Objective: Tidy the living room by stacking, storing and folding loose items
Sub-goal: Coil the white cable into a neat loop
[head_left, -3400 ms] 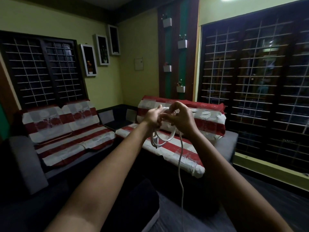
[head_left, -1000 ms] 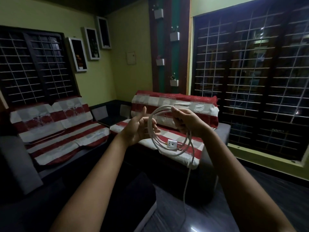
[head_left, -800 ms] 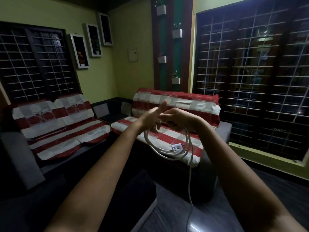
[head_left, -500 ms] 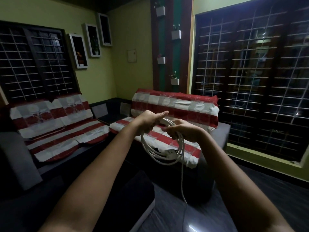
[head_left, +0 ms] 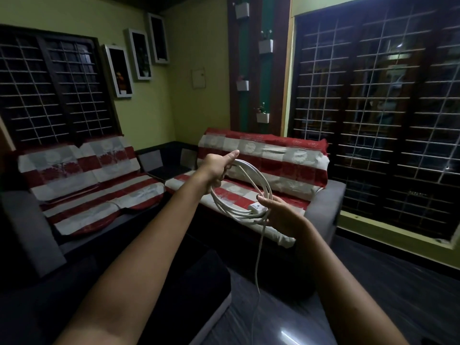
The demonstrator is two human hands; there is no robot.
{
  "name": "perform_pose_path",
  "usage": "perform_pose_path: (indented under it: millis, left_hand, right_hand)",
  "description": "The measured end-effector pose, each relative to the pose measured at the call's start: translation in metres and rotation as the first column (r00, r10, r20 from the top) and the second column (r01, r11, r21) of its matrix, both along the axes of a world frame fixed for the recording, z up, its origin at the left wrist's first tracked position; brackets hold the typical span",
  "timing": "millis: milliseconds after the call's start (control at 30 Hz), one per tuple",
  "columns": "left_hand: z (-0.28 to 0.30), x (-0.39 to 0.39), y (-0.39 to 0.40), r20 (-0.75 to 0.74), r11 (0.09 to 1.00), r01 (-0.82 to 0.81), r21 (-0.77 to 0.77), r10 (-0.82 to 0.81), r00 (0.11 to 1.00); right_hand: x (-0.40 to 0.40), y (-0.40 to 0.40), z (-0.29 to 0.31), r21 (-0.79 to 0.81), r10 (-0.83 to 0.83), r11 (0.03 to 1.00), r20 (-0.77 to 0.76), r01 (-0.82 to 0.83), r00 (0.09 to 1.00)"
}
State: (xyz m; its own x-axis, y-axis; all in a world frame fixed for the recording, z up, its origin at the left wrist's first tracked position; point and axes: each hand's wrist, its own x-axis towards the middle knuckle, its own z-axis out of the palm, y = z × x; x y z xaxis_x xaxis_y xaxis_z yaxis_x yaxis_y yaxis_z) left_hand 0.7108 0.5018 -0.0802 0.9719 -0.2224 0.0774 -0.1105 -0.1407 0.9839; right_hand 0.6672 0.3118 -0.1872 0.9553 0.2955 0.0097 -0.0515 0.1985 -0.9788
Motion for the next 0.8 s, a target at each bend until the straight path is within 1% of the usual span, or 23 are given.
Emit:
perform_pose_path:
  millis: [67,133,200,267,333,367,433,500,533,567,600,633,700,733,800]
  left_hand:
    - [-0.004,0.001,-0.001,0.001,0.998,-0.031,-0.049,0.031,1.000]
    - [-0.008,0.000,-0.002,0.027,0.993,-0.071,-0.090,0.073,0.997]
    - [-0.010,-0.002,-0.002,0.055,0.986,-0.098,-0.136,0.107,0.993]
    - [-0.015,-0.004,-0.002,0.079,0.979,-0.113,-0.172,0.128,0.989]
    - [-0.026,-0.006,-0.001,0.103,0.975,-0.128,-0.182,0.148,0.984]
    - [-0.034,-0.007,0.000,0.102,0.970,-0.125,-0.208,0.148,0.984]
    - [-0.054,-0.011,0.002,0.045,0.942,-0.091,-0.323,0.112,0.993]
    - [-0.075,-0.014,0.009,-0.069,0.895,-0.026,-0.446,-0.006,0.998]
    - [-0.083,-0.016,0.015,-0.119,0.884,0.020,-0.466,-0.085,0.989]
    - [-0.090,-0.018,0.020,-0.156,0.891,0.073,-0.448,-0.159,0.975]
    - [-0.096,-0.020,0.025,-0.182,0.910,0.120,-0.397,-0.206,0.962]
    - [-0.097,-0.022,0.029,-0.201,0.935,0.145,-0.322,-0.217,0.955]
    - [-0.091,-0.023,0.033,-0.209,0.981,0.111,-0.161,-0.144,0.967]
    - [-0.087,-0.020,0.033,-0.187,0.991,0.082,-0.106,-0.100,0.977]
    - [-0.078,-0.014,0.031,-0.135,0.996,0.032,-0.085,-0.044,0.990]
  right_hand:
    - [0.001,0.007,-0.001,0.137,-0.006,0.991,0.042,0.000,0.999]
    - [0.000,0.015,0.003,0.230,-0.077,0.971,0.065,0.060,0.995]
    - [0.000,0.022,0.010,0.345,-0.174,0.927,0.043,0.149,0.984]
    - [0.001,0.025,0.018,0.473,-0.239,0.858,0.020,0.201,0.971]
    - [0.003,0.027,0.025,0.507,-0.292,0.826,0.010,0.247,0.956]
    - [0.004,0.026,0.028,0.477,-0.324,0.833,0.012,0.279,0.946]
    - [0.005,0.025,0.035,0.354,-0.396,0.867,0.060,0.352,0.916]
    - [0.006,0.019,0.041,0.171,-0.424,0.900,0.143,0.400,0.894]
    - [0.007,0.015,0.043,0.071,-0.403,0.915,0.169,0.397,0.899]
    - [0.007,0.013,0.045,-0.025,-0.355,0.931,0.186,0.365,0.916]
    - [0.008,0.010,0.047,-0.113,-0.290,0.943,0.192,0.314,0.938]
    - [0.008,0.010,0.050,-0.201,-0.225,0.943,0.196,0.264,0.954]
    - [0.009,0.014,0.055,-0.377,-0.126,0.905,0.207,0.198,0.970]
    - [0.010,0.017,0.058,-0.450,-0.091,0.875,0.208,0.178,0.974]
    - [0.013,0.023,0.063,-0.534,-0.053,0.832,0.198,0.153,0.979]
